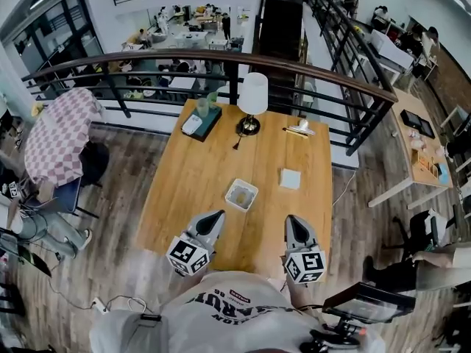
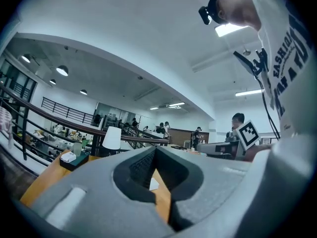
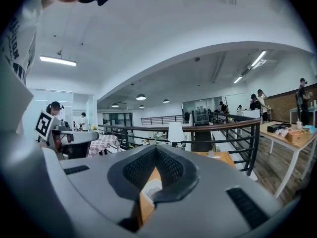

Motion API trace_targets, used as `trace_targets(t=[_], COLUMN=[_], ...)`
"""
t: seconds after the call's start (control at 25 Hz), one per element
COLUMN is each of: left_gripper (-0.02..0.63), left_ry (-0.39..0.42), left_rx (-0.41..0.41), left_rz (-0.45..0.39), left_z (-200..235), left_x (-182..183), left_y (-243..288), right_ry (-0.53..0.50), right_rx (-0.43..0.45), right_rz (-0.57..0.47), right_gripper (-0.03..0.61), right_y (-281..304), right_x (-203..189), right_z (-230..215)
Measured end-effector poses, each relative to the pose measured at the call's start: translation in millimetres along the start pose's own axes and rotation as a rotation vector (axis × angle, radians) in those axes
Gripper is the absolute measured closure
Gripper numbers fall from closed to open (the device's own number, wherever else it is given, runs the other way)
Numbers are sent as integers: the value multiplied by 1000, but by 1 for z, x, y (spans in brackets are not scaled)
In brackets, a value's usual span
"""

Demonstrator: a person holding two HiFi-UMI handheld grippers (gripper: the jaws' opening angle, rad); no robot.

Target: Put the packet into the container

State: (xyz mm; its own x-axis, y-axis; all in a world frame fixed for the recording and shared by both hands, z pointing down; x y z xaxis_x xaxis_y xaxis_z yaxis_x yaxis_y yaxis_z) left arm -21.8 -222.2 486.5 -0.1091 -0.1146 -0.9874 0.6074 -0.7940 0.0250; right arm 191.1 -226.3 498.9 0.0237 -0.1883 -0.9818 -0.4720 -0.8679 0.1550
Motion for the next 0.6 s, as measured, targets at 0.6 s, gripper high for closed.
trace_targets(t=[0.6], left_gripper=[614], left_ry=[48], left_rx=[-35], left_rz=[-7], left_z=[-12], left_x=[0], left_y=[12], right_ry=[-319], right_rx=[140], right_rz=[163], right_gripper=[571], right_y=[16], right_x=[7], right_z=[0])
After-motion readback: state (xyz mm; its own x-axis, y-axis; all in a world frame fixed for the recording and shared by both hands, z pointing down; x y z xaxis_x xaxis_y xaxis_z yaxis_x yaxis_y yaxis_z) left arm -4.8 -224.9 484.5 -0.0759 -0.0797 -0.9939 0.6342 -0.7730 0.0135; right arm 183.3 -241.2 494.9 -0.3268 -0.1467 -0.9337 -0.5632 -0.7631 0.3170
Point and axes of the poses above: the fingertips, and each gripper's own axes: y forward along the fingers, z to its left, x out of its top, the point moved 2 cm from there along -y, backward along the fingers, and after that the axes turned 3 degrees about x, right-handed, at the moved point
